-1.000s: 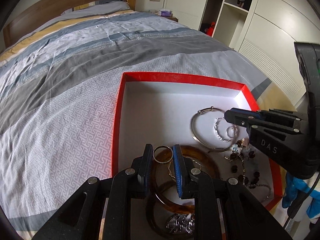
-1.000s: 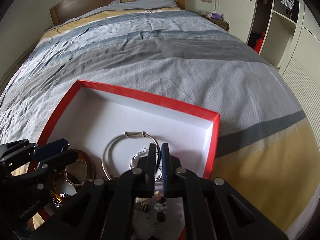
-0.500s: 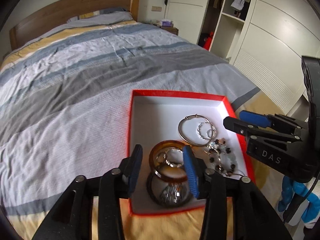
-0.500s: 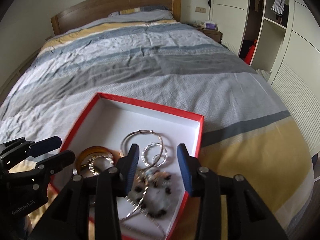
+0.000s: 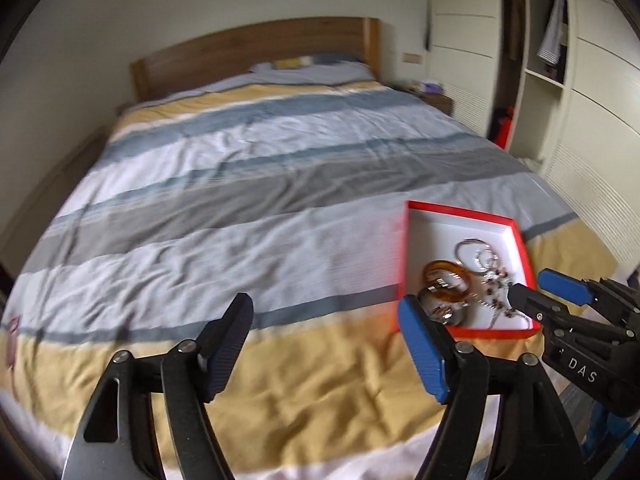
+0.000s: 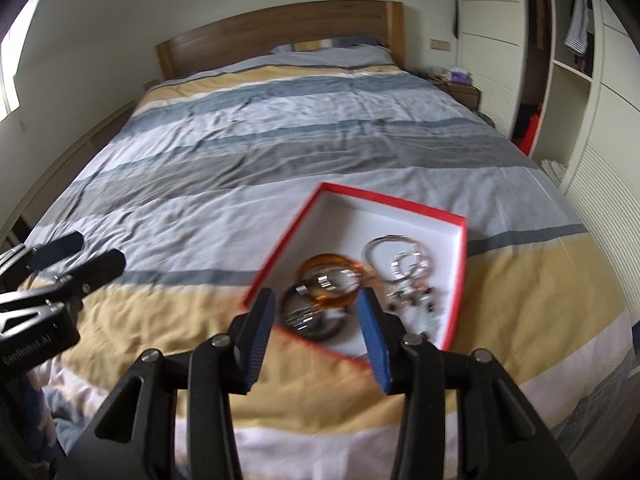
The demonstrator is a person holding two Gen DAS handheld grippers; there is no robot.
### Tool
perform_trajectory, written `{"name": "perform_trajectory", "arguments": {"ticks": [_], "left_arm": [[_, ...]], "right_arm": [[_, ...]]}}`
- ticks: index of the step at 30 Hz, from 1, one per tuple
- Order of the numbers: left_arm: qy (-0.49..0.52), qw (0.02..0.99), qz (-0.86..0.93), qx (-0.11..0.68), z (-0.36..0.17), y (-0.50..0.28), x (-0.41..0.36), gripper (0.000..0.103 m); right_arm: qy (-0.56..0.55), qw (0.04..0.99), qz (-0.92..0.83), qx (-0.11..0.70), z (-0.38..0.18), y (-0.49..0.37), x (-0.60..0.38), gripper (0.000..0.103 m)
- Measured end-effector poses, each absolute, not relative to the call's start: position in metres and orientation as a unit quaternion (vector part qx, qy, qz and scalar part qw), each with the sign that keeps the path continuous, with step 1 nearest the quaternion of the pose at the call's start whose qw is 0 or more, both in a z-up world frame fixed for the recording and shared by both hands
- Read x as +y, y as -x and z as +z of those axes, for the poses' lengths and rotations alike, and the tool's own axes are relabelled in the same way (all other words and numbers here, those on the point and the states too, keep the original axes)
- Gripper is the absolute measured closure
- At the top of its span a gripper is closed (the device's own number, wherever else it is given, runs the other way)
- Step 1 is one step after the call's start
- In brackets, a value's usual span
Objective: Organize jewelry
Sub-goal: 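Lift both open tools away from the box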
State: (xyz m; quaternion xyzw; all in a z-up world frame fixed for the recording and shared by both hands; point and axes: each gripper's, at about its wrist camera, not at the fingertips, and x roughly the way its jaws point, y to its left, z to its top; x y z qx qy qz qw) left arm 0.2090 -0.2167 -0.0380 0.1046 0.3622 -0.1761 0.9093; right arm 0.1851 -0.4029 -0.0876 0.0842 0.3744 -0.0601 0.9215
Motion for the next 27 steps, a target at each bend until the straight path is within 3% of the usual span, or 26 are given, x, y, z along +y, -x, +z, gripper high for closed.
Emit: {"name": "perform_trajectory", "arguments": {"ticks": [6,22,27], "left_arm": [[-0.106,0.924,-0.136,0.341,-0.014,-0.17,-0.169,0.02],[-0.085,0.95,-0.071,0.292,0.019,-0.087,-0.087,0.01],[-0.075,0.955,-0.061,0.281,0.024,-0.065,-0.071,0.007]], "right_arm": [[-0.074,0.929,-0.035,0.36,-0.07,-0.159,-0.357,0.06],[-0.039,0.948,-0.016,0.316,-0.031,-0.091,-0.282,0.038],[-0.037,0.951,-0.013,0.306,-0.026,-0.073,-0.267,0.036]]}}
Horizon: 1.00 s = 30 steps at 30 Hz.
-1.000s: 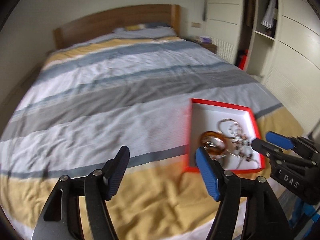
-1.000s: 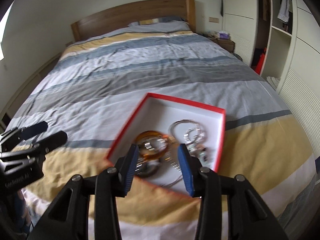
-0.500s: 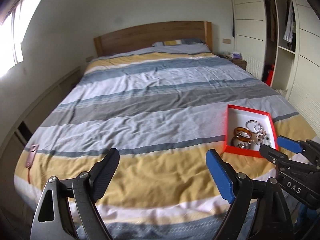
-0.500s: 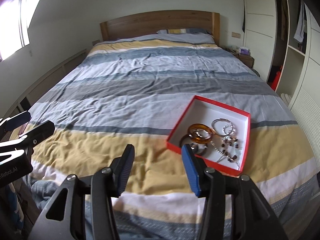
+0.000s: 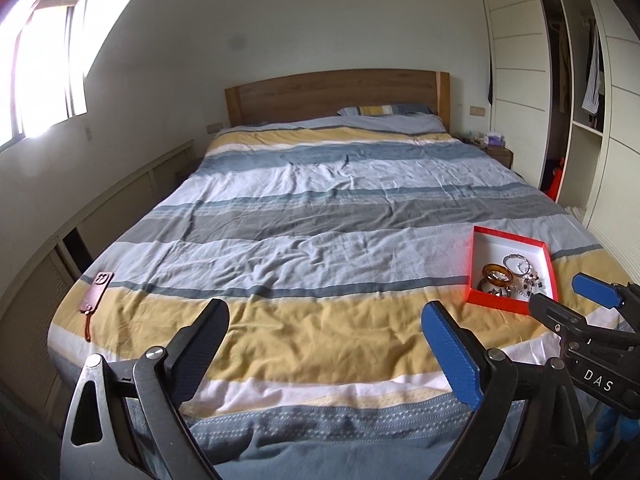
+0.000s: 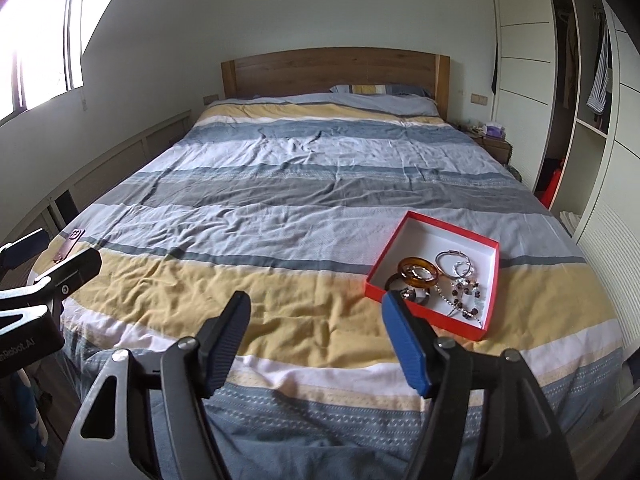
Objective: Organize jewelry
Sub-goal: 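Lift both open tools away from the box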
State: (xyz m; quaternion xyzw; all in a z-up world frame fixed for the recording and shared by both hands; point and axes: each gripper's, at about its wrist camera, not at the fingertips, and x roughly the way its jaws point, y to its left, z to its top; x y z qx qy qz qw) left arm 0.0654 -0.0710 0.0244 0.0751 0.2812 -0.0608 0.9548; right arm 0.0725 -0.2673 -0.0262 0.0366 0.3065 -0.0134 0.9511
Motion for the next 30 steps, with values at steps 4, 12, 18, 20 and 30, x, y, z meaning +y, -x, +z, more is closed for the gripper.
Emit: {"name": "perform_trajectory", "arguments": {"ticks": [4,12,18,20,30], "left_arm": [[-0.071,0.959,-0.056,0.269,0.028,-0.048,-0.061,0.005],[-0.049,0.965,-0.046,0.254,0.031,-0.025,-0.039,0.001],[-0.04,0.968,-0.037,0.245,0.031,-0.014,-0.028,0.001],[-0.036,0.969,-0.038,0.243,0.031,-0.012,-0.025,0.001],[-0.03,0.968,-0.029,0.247,0.026,-0.012,-0.016,0.001]], "right_arm": [[-0.032,0.953,-0.012,0.301,-0.025,-0.059,-0.257,0.035],[-0.017,0.956,-0.013,0.292,-0.024,-0.037,-0.238,0.035],[-0.006,0.959,-0.015,0.282,-0.023,-0.025,-0.227,0.034],[-0.002,0.96,-0.015,0.281,-0.023,-0.023,-0.224,0.034],[-0.005,0.96,-0.022,0.278,-0.026,-0.019,-0.221,0.034]]}}
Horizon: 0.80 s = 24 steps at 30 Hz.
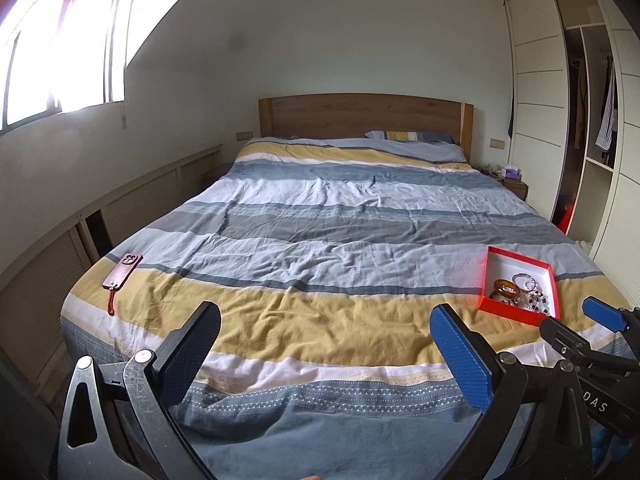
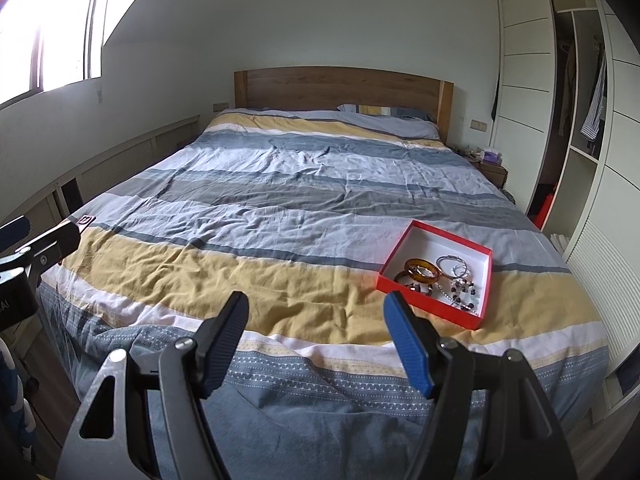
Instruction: Organize jewelry
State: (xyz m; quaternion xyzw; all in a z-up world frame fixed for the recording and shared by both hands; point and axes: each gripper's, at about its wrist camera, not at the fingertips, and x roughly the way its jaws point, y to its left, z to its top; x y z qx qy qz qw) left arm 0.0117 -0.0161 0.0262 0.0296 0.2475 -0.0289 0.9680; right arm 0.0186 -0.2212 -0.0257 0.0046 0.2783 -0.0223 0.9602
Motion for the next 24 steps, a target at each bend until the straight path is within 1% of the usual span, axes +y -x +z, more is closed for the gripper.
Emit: {"name": "perform_trajectory", "arguments": {"ticks": [7,24], "left_arm": [[-0.035,0.966,-0.03,0.254,0.019,-0.015,-0.018,0.001],[-0.047,0.95,-0.026,0.306,-0.022,-0.049,-0.026,0.001]], "right_arm": [[-0.016,0.958,-0.033,0.285,-0.032,-0.024,-0.232,0.034],[-0.027,0.945,-0.044,0.322,-0.07,-0.051,-0.247,0.034]]}}
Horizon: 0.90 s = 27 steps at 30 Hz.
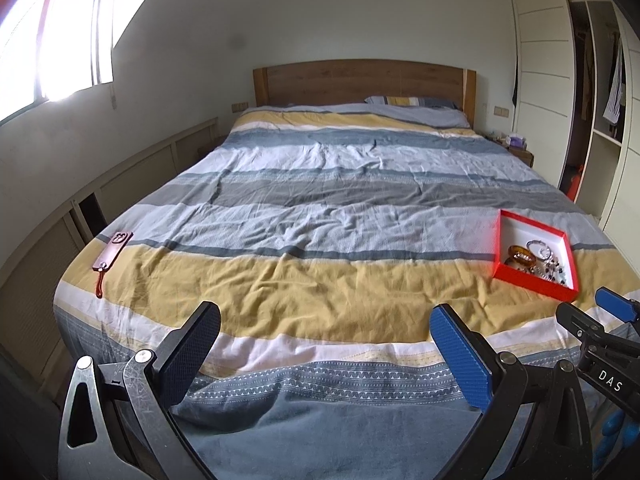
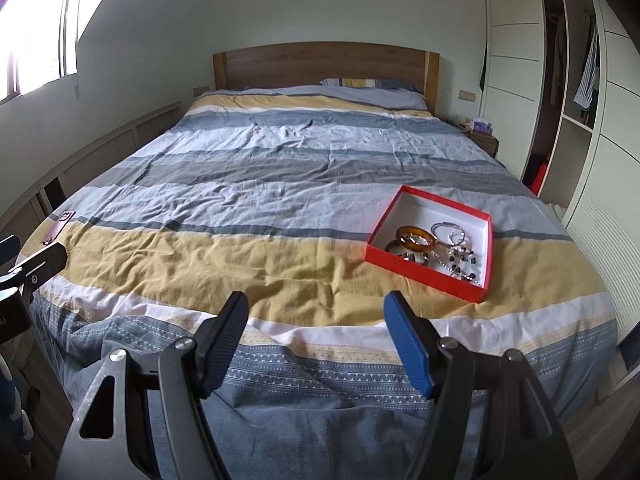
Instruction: Organize jewelry
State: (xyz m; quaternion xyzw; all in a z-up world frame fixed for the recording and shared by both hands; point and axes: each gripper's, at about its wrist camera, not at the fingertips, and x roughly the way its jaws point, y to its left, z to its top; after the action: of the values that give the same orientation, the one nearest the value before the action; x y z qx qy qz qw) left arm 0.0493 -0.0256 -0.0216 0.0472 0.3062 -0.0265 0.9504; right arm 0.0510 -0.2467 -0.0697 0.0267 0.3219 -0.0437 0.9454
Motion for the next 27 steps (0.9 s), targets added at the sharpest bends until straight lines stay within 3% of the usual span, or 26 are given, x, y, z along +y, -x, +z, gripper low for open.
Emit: {"name": "perform_trajectory", "arguments": {"ticks": [27], "left_arm": [[-0.08,0.925,-0.053,0.367,-0.082,-0.106,-0.058,0.001]], "right_arm": [[-0.011,0.927,-0.071,0.369,-0.118,-0.1,-0.272,0.034]]}}
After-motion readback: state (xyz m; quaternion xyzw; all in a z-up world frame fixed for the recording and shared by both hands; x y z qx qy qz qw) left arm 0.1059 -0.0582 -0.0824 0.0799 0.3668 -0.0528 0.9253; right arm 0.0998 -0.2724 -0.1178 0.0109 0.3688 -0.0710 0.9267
